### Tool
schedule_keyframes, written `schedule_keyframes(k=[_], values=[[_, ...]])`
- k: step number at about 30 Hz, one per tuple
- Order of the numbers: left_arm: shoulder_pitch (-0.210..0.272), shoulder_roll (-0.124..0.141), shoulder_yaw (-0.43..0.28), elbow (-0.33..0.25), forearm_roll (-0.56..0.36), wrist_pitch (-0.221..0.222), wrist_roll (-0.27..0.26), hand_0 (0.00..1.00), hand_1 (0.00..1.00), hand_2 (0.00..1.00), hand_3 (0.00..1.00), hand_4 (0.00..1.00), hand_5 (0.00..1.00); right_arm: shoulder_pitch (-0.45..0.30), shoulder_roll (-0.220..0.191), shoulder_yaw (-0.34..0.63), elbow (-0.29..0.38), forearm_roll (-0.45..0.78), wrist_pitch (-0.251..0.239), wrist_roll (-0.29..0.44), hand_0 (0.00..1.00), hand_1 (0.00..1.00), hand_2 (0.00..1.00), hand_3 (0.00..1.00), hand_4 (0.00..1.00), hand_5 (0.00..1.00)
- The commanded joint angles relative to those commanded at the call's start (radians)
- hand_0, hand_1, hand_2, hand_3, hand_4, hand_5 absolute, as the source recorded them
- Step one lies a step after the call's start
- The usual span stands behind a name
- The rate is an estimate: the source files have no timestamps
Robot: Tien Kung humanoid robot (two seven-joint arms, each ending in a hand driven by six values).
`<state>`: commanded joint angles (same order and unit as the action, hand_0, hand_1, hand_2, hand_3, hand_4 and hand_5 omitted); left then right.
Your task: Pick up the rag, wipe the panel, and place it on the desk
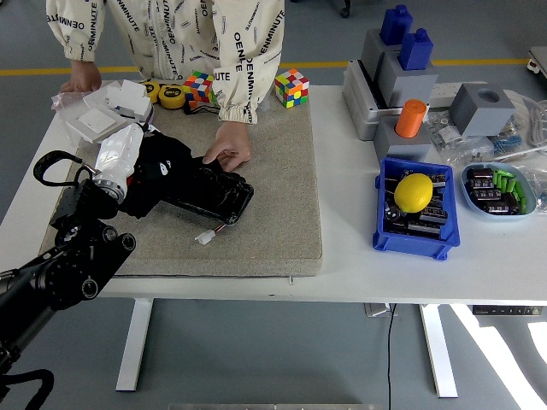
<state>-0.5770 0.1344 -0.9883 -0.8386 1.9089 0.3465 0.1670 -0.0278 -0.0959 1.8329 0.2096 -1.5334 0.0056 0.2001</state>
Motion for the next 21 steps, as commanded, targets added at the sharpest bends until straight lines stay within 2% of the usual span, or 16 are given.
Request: schedule_keyframes(k=[6,12,17,21], values=[[0.016,0.005,0.096,-0.059,-0.039,-0.020,0.023,0.186,0.283,0.400,0.565,0.684,0.002,0.001,-0.001,-0.005,0.000,0.003,0.000,-0.001,0.512,0.554,0.491,0.520,0.847,0.348],[0.020,0.008,0.185,-0.130,-0.083,-0.021,0.027,0.187,0.283,0.400,0.565,0.683,0.002,-0.003,-0.004,-0.008,0.000,0.002,0.000,-0.001,0.517,0.554,0.491,0.520,0.848,0.349],[0.020,-0.001,0.242,-0.166,-0.106,-0.021,0.031,0.187,0.283,0.401,0.565,0.684,0.002,-0.001,-0.002,-0.008,0.001,0.003,0.000,-0.001,0.514,0.554,0.491,0.520,0.848,0.348],[0.022,-0.010,0.262,-0.182,-0.112,-0.021,0.032,0.186,0.281,0.400,0.565,0.683,0.002,-0.001,0.000,-0.006,0.001,0.003,0.000,-0.001,0.514,0.554,0.491,0.520,0.848,0.348]])
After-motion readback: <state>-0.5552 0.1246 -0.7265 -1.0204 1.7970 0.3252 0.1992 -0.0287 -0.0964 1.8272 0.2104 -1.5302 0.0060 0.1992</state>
